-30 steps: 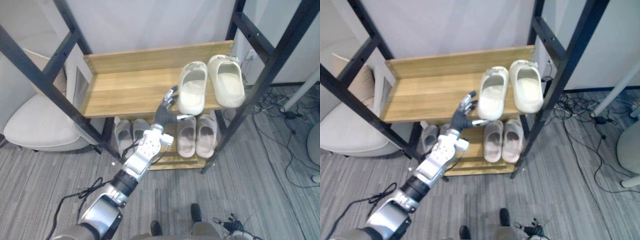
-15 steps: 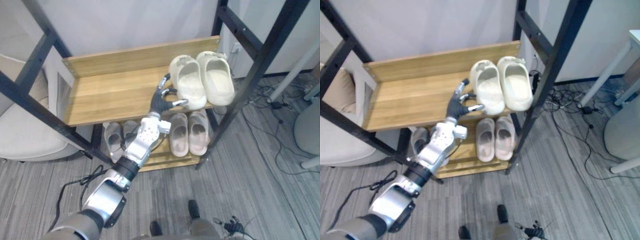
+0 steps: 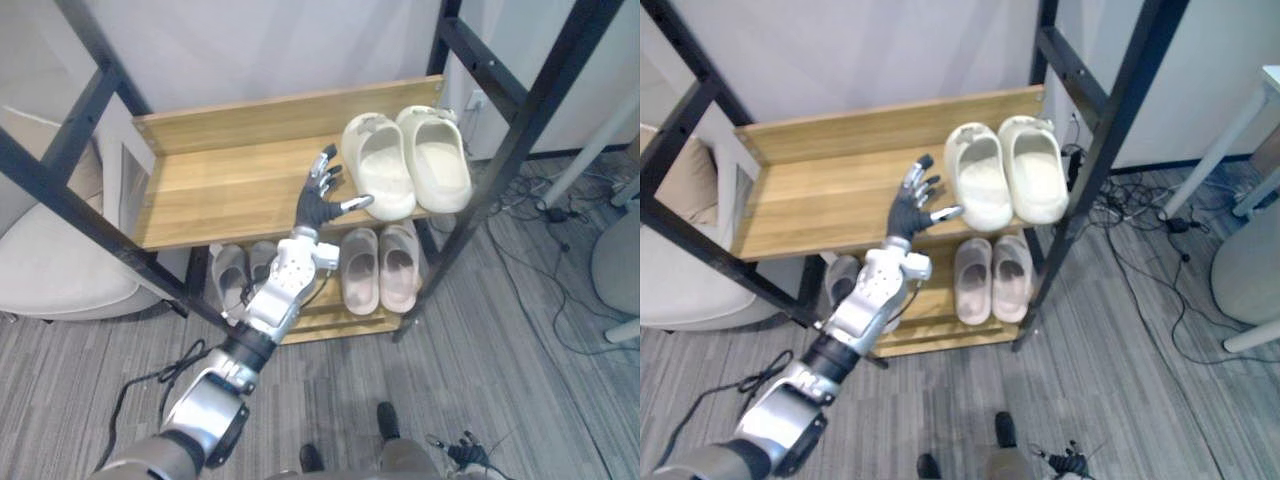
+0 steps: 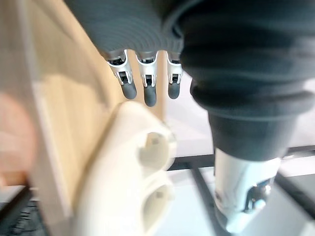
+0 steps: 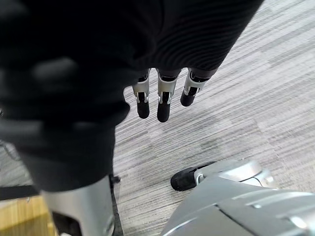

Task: Organize the slippers on the shoe rack

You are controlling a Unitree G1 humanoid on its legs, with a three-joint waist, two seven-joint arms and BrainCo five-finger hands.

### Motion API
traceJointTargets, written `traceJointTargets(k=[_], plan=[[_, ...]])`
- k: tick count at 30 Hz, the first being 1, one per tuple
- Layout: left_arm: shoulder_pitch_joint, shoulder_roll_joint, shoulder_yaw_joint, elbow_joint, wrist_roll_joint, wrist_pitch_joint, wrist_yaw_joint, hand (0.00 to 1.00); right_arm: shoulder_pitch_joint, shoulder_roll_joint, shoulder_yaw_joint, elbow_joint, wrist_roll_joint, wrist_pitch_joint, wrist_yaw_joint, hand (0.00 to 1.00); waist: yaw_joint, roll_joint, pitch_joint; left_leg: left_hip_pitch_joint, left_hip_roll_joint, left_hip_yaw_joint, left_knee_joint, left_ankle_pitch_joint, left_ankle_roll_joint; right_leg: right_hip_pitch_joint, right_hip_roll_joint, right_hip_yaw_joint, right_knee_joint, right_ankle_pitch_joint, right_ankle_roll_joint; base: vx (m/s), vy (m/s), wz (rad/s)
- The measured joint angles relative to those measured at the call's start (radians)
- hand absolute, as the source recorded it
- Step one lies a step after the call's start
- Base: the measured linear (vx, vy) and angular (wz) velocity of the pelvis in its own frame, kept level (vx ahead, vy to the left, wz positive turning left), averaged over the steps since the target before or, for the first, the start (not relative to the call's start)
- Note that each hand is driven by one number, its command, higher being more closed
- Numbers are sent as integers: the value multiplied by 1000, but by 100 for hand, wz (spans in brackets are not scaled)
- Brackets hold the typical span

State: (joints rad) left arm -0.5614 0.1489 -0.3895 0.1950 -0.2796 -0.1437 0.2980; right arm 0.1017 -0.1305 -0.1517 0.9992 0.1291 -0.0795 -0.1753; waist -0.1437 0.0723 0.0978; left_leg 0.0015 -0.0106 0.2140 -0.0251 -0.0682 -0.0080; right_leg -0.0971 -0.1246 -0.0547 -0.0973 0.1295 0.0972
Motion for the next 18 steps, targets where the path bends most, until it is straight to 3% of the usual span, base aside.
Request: traceJointTargets(k=[7, 9, 13, 18], plan=[[178, 13, -44, -280, -101, -27, -92, 0, -55, -11, 43, 25, 9, 2, 13, 0, 73, -1, -2, -6, -4, -41, 26, 2, 3, 28, -11, -47, 2, -1, 0, -28, -17, 18], [256, 31, -107, -313, -170, -39, -159, 0, -82, -12, 58, 39, 9, 9, 21, 0, 85, -1, -3, -6, -7, -52, 29, 4, 6, 35, -14, -53, 1, -1, 0, -60, -12, 13], [360, 36, -178, -295, -225, -33, -233, 0, -86, -19, 86, 39, 10, 11, 28, 0, 88, -3, -4, -2, -7, -68, 29, 4, 6, 47, -16, -71, 0, -5, -2, -36, -19, 14], [447, 38, -229, -48, -188, 6, -325, 0, -92, -18, 123, 39, 8, 12, 31, 0, 94, -14, -11, -3, -1, -76, 29, 7, 1, 50, -11, -83, 0, -9, -6, -10, -10, 3]])
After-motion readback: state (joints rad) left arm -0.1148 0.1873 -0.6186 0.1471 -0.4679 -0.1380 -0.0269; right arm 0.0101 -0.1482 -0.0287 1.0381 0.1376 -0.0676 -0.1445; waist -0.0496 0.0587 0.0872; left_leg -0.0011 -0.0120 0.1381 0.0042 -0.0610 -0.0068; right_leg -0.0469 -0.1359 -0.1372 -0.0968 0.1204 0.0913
